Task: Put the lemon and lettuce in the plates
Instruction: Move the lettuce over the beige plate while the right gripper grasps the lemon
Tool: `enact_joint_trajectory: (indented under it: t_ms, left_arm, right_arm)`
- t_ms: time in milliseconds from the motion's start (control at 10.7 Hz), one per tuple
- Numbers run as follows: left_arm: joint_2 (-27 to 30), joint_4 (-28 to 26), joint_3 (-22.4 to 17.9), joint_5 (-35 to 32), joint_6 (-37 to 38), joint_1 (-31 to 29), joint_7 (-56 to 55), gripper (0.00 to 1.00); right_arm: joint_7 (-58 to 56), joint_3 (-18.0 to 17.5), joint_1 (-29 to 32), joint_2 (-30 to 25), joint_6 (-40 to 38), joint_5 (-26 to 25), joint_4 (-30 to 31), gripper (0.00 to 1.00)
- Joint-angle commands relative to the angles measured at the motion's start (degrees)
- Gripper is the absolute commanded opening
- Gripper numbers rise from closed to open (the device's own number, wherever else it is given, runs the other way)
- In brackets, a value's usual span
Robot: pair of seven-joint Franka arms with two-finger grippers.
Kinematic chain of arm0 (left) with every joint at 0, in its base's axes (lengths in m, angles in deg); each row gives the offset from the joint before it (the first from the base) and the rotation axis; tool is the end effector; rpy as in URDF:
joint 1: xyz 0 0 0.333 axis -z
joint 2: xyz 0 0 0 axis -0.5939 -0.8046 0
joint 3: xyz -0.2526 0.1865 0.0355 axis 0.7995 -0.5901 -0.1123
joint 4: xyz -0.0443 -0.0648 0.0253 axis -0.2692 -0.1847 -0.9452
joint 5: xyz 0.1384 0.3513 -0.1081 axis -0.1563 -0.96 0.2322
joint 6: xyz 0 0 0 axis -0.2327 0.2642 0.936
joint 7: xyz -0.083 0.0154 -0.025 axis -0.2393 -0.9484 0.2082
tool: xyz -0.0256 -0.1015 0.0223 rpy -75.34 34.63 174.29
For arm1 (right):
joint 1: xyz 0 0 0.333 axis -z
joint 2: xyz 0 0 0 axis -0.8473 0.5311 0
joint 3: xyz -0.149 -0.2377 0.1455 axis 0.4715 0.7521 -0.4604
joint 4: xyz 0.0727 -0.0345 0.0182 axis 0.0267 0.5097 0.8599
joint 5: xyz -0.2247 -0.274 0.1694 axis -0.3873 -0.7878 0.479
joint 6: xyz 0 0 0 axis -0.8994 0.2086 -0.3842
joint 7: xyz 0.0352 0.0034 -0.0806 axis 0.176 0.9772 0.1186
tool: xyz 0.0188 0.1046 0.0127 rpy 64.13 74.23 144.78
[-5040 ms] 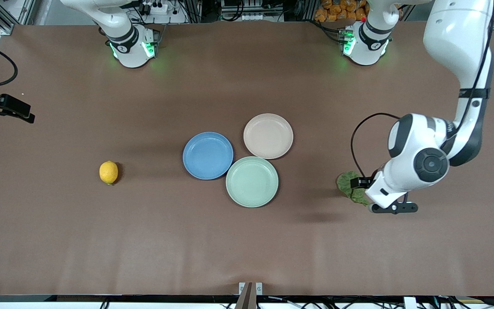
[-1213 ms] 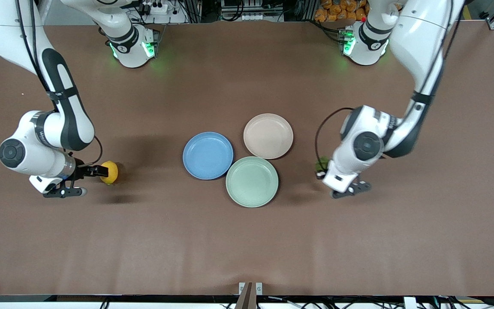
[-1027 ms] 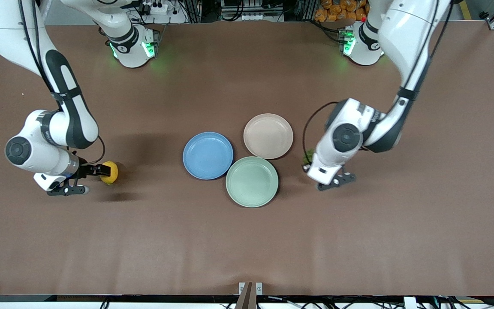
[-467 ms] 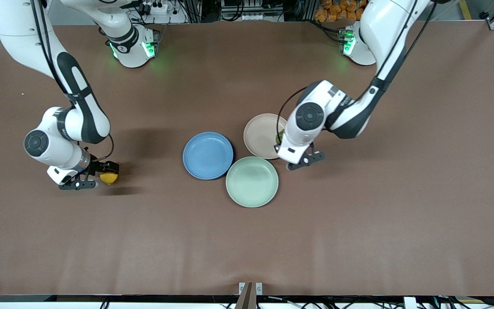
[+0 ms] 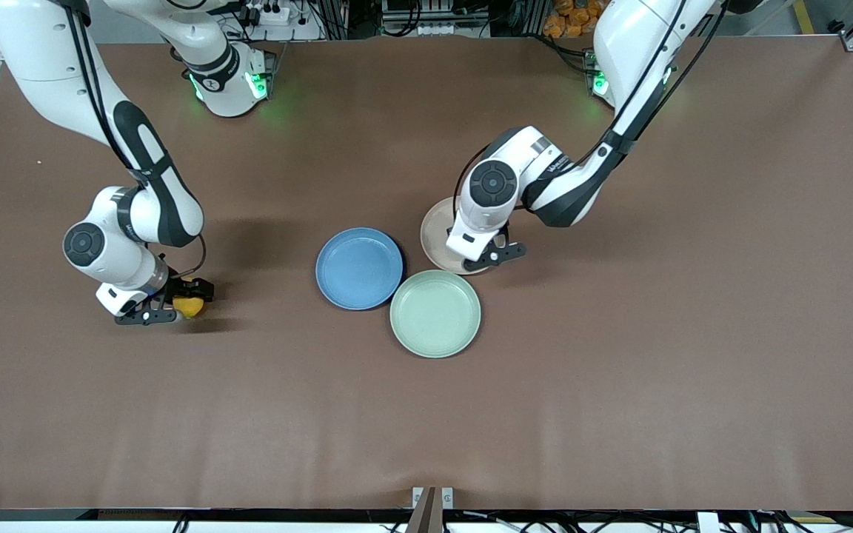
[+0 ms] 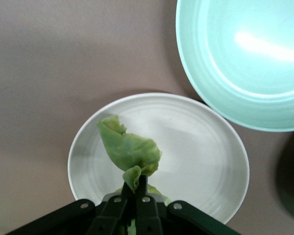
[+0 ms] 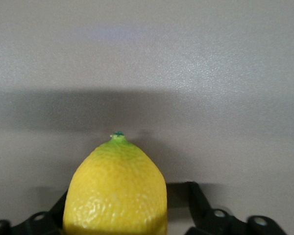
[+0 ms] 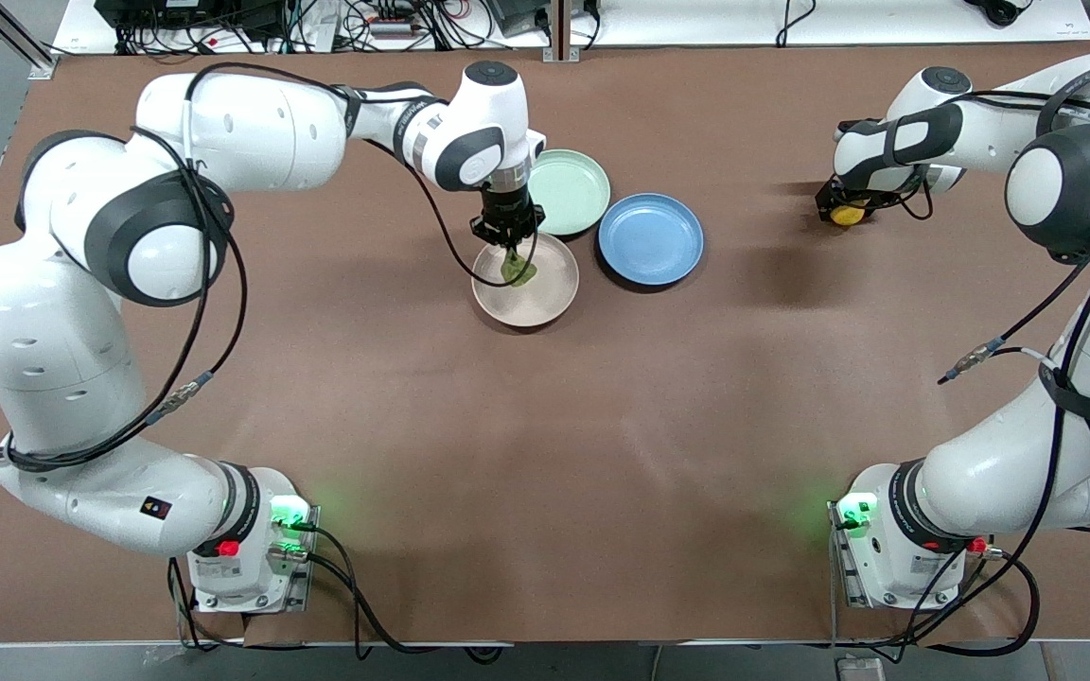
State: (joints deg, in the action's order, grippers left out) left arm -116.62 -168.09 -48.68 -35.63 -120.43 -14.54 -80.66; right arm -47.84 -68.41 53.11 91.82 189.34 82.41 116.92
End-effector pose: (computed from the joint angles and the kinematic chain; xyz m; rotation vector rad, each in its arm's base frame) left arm 0.4666 -0.4390 0.2405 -3.0782 -0.4168 0.2919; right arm 0.5684 -0.0282 0.1645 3.1367 0.0925 -0.0120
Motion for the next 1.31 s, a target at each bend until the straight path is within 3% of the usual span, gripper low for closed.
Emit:
enact_joint_trajectory:
  t_ms: [0,280,373,467,840,1213]
  left_arm:
    - [-0.9,0.2,0.2,-0.8,0.4,1.5,-2.2,0.0]
    - [-1.4,0.2,0.2,-0.8,0.4,2.5,-2.7,0.0]
    - [-1.4,0.2,0.2,-0.8,0.4,2.5,-2.8,0.1]
    - [-1.4,0.2,0.1,-1.4,0.4,2.9,-2.8,0.99]
    - [-1.1,0.6,-0.1,-1.5,0.4,2.9,-4.6,1.0]
    - [-0.9,1.4,-4.2,-3.0,0.4,2.5,-2.5,1.0]
  right_arm:
    - [-0.3,-0.1,-0.3,0.4,0.9,1.4,0.3,0.72]
    - [-0.1,-0.5,-0.5,0.3,-0.1,1.4,-0.1,0.42]
    - [0.2,-0.6,-0.5,0.2,-0.7,1.3,-0.4,0.35]
    - [0.2,-0.7,-0.5,-0.1,-2.1,1.3,-1.1,0.33]
    - [2.5,-1.6,-0.5,-0.9,-13.7,1.4,-8.3,0.33]
    - [11.1,-7.6,-0.6,-0.9,-19.6,1.3,-14.1,0.33]
